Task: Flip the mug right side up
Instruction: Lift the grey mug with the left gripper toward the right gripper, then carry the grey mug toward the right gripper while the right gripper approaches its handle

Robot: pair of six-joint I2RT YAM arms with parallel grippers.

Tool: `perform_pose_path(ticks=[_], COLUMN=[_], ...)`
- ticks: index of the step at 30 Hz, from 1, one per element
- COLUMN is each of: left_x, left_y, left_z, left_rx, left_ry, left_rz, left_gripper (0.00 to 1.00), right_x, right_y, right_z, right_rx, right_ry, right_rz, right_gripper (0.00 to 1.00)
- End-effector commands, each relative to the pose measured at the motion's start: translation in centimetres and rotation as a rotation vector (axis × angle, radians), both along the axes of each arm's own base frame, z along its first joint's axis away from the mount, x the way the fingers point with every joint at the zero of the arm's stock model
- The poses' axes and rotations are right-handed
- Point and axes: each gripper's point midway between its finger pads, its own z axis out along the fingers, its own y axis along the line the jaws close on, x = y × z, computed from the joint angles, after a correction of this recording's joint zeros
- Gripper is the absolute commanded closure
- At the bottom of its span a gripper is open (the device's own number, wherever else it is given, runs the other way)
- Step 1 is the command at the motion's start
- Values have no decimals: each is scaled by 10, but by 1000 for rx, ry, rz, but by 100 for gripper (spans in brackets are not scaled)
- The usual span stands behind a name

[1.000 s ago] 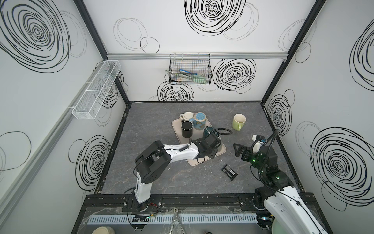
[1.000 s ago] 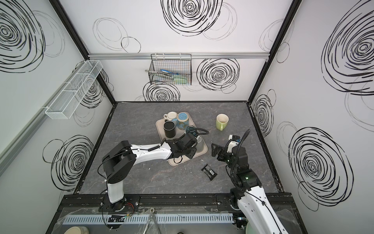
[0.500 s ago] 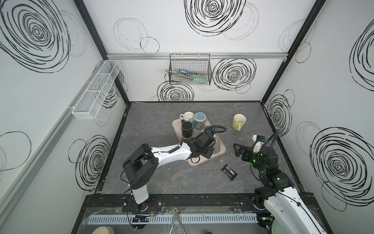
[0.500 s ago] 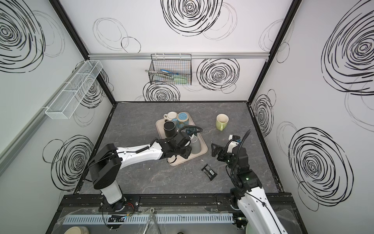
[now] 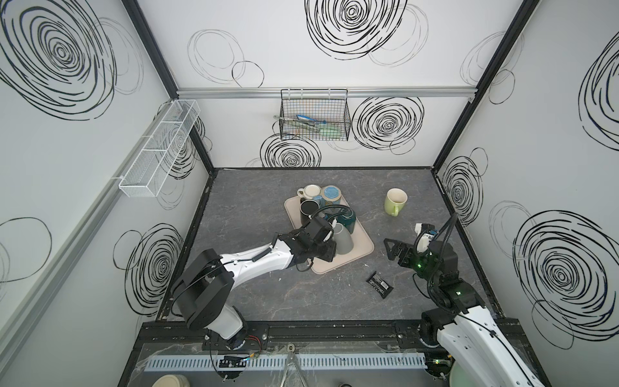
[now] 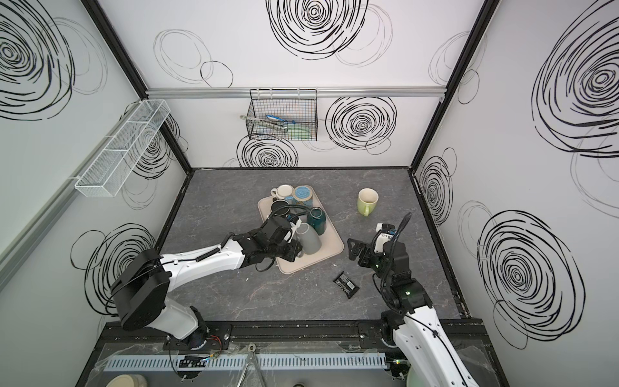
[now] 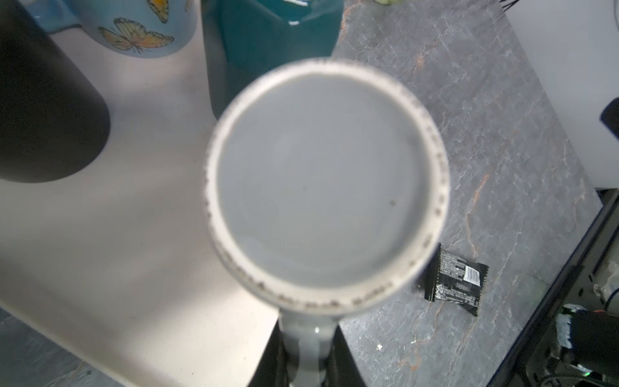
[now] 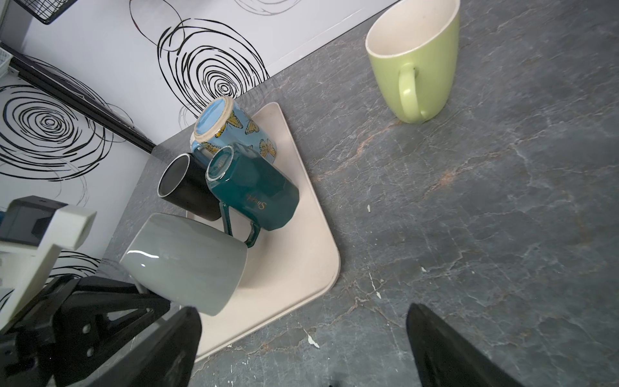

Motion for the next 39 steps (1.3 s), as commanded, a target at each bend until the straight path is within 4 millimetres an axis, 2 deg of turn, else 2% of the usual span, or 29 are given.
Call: perform_pose_path(ticks=[1,9,16,19,24,30,39], left_x=[14,15,15,14,14,14,8], left_y=[-5,18,22,22,21,18,3], left_z=[41,55,60,64,71,88,103], left_rx=[-146,-240,-305,-336,-365,-467,-623], left_ry=[-96,-96,-78,-72,-70,-64,-18], left_rz=[22,61,61,63,62,58,18], left_gripper=[100,100,100,100,100,100,100], right_x=[1,0,1,1,0,-2,-7], right_y=[5,24,35,37,45,53,63], right_z=[-3,-1,-1,0,14,18,26], right_rx=[24,141,210,230,294,333,351], right_ry=[12,3,4,-4,-61,-79,-106], right_rz=[16,93,132,139,174,193,234], right_gripper=[0,0,0,0,0,0,0])
